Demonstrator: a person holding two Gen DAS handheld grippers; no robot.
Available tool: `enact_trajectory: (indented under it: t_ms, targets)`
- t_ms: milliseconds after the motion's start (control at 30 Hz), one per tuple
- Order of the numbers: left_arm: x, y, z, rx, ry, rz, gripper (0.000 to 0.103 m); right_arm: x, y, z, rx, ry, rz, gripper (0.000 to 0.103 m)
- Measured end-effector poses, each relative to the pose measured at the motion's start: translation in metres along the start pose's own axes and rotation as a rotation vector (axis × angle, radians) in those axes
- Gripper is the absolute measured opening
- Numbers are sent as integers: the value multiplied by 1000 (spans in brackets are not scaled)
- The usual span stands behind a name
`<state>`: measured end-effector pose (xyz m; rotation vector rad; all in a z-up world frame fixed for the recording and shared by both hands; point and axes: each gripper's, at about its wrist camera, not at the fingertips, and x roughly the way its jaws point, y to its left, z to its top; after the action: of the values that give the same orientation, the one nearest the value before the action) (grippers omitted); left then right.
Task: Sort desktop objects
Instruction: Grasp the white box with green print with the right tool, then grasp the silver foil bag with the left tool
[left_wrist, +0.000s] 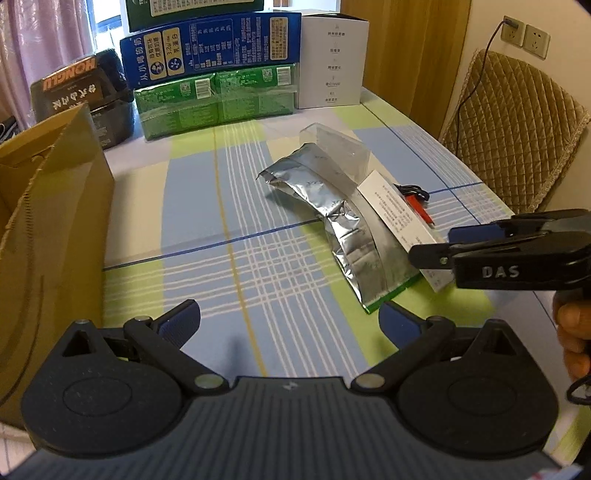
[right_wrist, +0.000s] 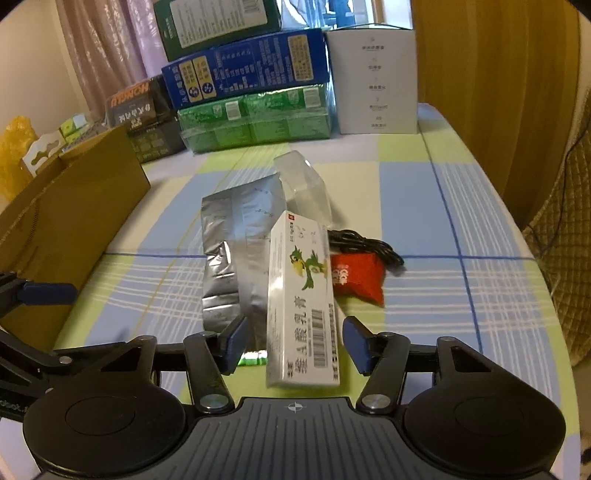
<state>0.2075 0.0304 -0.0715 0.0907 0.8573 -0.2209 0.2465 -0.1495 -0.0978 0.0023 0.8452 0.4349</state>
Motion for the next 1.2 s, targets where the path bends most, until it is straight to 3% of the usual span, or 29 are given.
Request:
enact_trajectory:
  t_ms: [133, 500, 733, 967, 1200]
  targets:
    - [8, 0, 2, -7, -2, -9, 101, 9, 0, 1, -14, 13, -15, 42]
    - [3, 1, -1, -12, -6, -14, 101, 18, 23, -7, -259, 21, -152, 41]
    - [-11, 5, 3, -20, -27, -12, 101, 6, 29, -16, -262, 63, -35, 40]
    - [5, 4, 19, -14, -28, -15, 100, -10, 21, -16, -186, 23, -93, 40]
    - [47, -5, 44, -24, -4, -63, 89, -9, 19, -20, -145, 49, -79, 40]
